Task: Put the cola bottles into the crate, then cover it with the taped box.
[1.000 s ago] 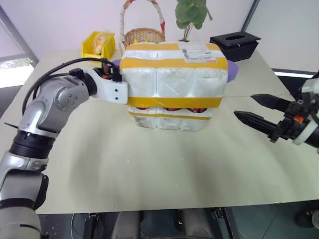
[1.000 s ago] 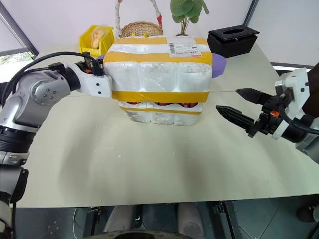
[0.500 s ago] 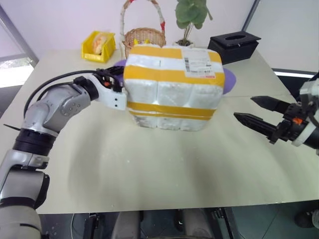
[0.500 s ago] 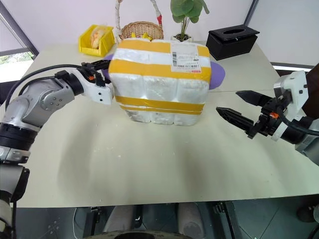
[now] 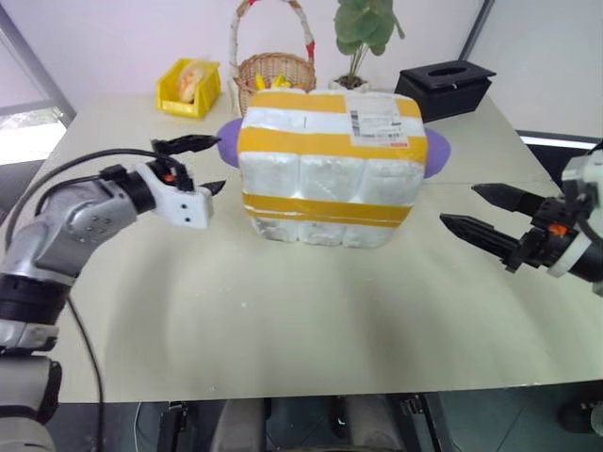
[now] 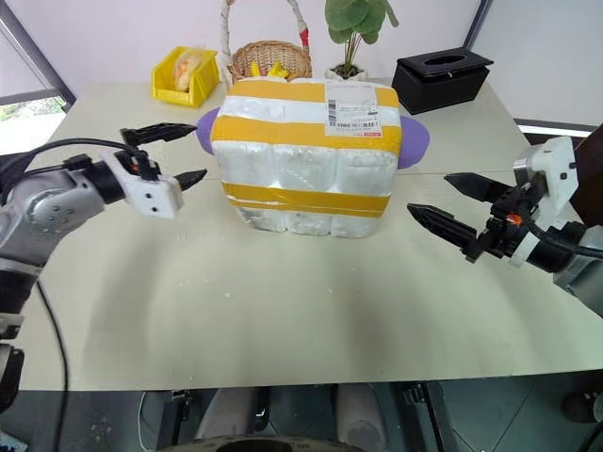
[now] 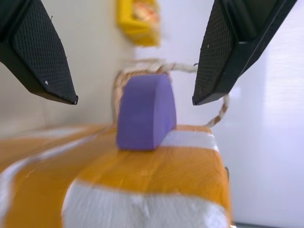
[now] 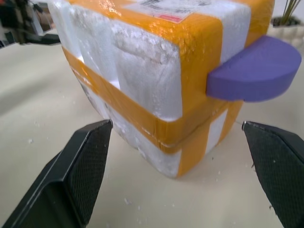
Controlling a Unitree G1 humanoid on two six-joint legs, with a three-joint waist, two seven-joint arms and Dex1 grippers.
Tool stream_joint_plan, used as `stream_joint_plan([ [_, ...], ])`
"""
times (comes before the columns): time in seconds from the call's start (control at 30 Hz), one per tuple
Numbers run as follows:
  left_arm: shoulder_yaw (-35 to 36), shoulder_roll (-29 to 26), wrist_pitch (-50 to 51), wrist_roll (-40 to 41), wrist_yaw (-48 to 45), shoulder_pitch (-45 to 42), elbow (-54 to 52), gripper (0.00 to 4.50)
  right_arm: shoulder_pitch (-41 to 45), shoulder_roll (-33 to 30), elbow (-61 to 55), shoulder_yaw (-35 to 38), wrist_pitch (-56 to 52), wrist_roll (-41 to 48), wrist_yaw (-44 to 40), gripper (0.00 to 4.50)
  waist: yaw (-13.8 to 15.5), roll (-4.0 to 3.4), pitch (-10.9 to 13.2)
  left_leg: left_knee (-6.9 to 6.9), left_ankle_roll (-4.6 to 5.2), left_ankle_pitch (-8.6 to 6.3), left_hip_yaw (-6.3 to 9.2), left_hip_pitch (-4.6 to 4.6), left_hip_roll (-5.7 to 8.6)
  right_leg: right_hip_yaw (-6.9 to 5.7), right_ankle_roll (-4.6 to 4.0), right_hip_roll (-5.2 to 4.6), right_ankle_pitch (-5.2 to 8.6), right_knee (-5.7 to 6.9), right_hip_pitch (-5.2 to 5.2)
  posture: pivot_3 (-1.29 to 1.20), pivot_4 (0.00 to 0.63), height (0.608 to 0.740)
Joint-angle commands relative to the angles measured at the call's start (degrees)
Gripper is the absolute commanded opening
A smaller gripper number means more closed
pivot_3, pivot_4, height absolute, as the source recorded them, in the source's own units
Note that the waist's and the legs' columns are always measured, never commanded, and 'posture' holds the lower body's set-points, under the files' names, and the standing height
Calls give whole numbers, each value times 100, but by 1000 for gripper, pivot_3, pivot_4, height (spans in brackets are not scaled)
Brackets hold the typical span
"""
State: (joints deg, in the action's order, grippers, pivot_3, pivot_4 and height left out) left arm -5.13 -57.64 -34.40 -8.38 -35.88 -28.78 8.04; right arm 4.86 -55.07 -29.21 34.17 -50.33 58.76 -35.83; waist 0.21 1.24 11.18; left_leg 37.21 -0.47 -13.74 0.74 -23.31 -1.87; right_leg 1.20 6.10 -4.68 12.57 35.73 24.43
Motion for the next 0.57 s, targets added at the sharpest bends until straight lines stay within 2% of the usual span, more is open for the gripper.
stream_joint_plan([
  [0.03,548,-300,1860,2485,-1483,641,-696,4041,54,-72,94,98,121,-73,-126,4500,-4,-3,1,0,0,0,-1,2,0,0,-1,0,0,3,0,0,150,740],
  [0.13,1017,-377,4494,4402,-2208,544,-652,4041,-33,-159,162,165,85,-132,-287,4500,24,-2,2,3,0,0,-1,4,-2,-1,-20,1,12,16,1,0,150,740],
  [0.23,1285,-393,6142,5273,-2697,-19,-78,4041,-202,-237,244,314,68,-241,-485,4500,53,1,1,14,0,0,2,4,0,-2,-21,4,15,22,1,0,150,740],
  [0.33,1227,-583,7235,5556,-3415,-582,350,4041,-497,-326,302,502,118,-426,-749,4500,32,1,1,15,0,0,2,2,3,-1,-20,3,16,18,0,0,150,740],
  [0.4,1075,-763,7558,5518,-4078,-878,505,4041,-669,-355,338,668,127,-468,-937,4500,16,1,2,11,0,0,2,1,4,-1,-16,4,17,18,1,0,150,740],
  [0.57,703,-689,7474,4888,-4683,-1522,967,4041,-669,-367,368,757,96,-502,-1013,4500,-21,0,2,6,0,0,2,8,3,-1,-24,5,22,24,3,0,150,740],
])
